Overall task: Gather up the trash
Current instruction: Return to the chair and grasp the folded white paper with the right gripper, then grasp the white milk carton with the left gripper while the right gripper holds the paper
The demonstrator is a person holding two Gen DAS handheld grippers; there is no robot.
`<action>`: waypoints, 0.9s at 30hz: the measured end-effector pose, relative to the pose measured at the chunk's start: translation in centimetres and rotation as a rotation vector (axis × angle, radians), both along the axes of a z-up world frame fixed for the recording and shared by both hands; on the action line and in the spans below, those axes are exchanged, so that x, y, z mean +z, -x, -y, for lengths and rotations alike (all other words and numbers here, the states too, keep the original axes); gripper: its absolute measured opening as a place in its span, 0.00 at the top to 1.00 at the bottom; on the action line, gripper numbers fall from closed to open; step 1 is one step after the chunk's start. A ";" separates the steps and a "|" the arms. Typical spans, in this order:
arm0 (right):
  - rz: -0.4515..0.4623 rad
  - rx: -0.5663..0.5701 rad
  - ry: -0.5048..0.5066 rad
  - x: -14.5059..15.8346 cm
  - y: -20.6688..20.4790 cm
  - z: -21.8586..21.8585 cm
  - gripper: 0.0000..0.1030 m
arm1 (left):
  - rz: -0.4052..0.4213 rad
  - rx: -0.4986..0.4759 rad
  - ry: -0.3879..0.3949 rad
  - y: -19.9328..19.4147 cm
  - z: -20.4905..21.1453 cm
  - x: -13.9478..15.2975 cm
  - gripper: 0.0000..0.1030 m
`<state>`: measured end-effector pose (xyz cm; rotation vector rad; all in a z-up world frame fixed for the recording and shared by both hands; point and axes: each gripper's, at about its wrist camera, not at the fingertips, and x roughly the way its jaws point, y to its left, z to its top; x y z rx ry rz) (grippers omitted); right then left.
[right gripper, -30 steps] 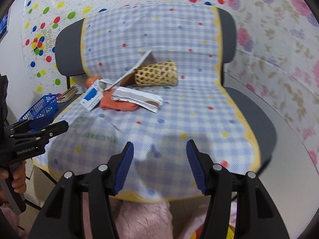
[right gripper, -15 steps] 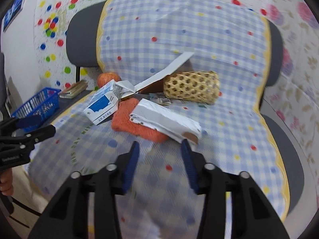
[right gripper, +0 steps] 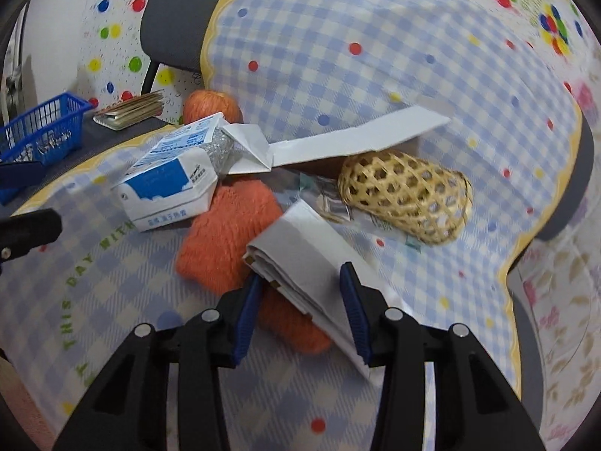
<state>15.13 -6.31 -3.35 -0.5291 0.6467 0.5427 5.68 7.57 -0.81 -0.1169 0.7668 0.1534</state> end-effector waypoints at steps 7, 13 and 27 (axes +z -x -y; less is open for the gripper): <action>0.057 -0.099 -0.175 4.4 0.3 4.5 0.96 | -0.001 0.003 -0.014 0.6 0.2 0.1 0.27; -0.001 -0.242 -0.391 7.5 2.8 12.1 0.97 | -0.004 0.005 -0.006 0.1 0.7 0.0 0.27; 0.000 -0.236 -0.451 6.4 7.1 13.7 0.97 | -0.025 0.116 0.179 -6.2 0.6 0.2 0.14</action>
